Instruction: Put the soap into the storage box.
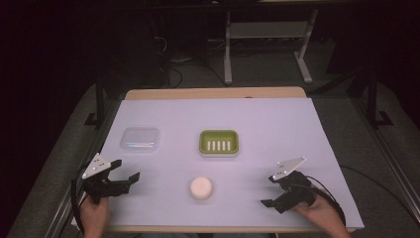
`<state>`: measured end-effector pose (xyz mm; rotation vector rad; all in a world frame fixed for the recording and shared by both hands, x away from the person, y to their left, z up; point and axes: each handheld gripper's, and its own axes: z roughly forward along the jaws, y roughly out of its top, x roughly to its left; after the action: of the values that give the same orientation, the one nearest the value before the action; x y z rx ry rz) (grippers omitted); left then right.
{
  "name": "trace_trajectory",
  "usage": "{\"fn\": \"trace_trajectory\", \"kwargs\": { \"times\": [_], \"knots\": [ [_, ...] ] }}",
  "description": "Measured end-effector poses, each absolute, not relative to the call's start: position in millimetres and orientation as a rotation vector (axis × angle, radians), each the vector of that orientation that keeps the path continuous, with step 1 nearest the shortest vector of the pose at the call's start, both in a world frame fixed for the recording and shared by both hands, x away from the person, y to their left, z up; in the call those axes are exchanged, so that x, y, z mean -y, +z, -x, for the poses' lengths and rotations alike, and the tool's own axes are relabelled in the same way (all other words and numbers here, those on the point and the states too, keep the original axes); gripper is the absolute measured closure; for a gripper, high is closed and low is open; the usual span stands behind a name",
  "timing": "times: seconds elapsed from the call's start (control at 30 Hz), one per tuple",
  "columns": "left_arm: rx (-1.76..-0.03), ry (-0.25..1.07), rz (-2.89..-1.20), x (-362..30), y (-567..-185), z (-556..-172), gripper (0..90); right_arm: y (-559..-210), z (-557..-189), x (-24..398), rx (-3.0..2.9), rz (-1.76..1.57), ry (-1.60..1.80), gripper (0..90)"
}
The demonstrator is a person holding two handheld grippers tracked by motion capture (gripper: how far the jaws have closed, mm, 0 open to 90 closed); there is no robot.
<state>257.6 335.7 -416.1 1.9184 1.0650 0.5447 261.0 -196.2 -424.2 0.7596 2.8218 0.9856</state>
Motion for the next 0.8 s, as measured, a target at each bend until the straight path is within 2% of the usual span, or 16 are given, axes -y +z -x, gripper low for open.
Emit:
{"fn": "trace_trajectory", "kwargs": {
  "times": [0.8],
  "knots": [
    [-1.058, 0.544, -1.920, -335.4, -415.6, -257.8, 14.5, -388.6, -284.1, 144.3, -2.881, -0.524, 0.936, 15.7]
  ]
}}
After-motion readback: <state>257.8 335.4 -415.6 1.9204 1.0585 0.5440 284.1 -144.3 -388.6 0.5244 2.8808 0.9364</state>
